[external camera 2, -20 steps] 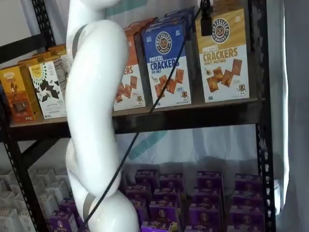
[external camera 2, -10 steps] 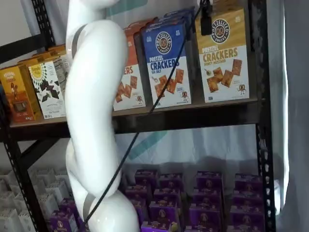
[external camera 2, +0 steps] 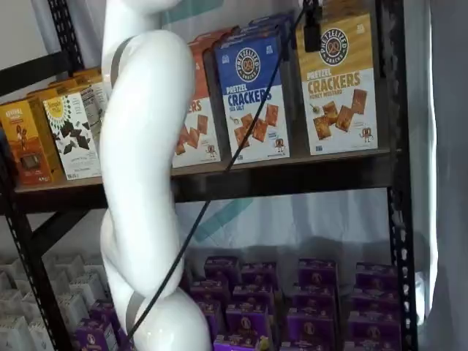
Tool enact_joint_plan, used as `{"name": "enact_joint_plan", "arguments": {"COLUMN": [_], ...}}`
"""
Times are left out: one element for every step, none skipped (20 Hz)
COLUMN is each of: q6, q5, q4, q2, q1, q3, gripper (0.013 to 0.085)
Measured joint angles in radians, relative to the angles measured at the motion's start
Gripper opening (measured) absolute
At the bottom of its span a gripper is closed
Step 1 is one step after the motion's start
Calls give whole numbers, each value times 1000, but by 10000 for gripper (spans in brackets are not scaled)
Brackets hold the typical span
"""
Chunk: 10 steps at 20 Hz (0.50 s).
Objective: Retrieve the yellow and white box located on the top shelf, the sixth one from the left
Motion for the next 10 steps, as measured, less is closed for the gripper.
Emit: {"name": "enact_joint_plan", "arguments": {"q6": [-1,-1,-1,0,1,2,3,3,3,0], "q5": [2,8,16,25,34,44,51,58,61,59], "q4": [-3,-4,-3,1,6,11,15,19,20,21], "q2": [2,5,11,15,19,23,25,25,20,12], "q1": [0,0,-1,-4,-7,-9,-12,-14,-17,-19], "q3": [-3,-9,-18,-28,-36,-45,-52,-56,-55,-48], "gripper": [650,650,650,650,650,650,650,650,650,650]}}
